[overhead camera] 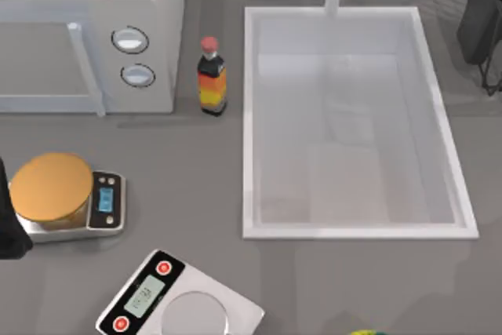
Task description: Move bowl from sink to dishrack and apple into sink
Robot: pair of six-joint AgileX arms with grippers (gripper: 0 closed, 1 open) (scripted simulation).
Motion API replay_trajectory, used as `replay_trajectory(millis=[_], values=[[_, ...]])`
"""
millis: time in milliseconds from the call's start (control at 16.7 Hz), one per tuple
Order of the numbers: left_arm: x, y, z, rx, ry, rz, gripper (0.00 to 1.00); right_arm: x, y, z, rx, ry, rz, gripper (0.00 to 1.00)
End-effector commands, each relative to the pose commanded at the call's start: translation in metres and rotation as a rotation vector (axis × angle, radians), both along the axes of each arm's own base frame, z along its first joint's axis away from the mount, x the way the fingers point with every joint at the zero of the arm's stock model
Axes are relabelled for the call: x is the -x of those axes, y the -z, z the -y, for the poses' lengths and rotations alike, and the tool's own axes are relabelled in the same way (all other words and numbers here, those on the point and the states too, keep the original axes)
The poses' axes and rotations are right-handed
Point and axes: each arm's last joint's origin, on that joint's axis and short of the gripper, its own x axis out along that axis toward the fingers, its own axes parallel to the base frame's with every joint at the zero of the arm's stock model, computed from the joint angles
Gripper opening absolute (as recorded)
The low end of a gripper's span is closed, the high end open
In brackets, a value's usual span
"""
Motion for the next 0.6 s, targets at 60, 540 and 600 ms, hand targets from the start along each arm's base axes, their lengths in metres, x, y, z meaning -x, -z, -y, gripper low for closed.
replay_trajectory(millis=[60,540,600], values=[[0.0000,0.0000,0.0000,0.000,0.000,0.000,1.00,0.0000,0.0000,0.0000,0.000,0.000,0.000,0.70],[0.0000,0.0000,0.0000,0.000,0.000,0.000,1.00,0.0000,0.0000,0.0000,0.000,0.000,0.000,0.10],[0.0000,0.0000,0.0000,0.000,0.000,0.000,1.00,0.0000,0.0000,0.0000,0.000,0.000,0.000,0.02]])
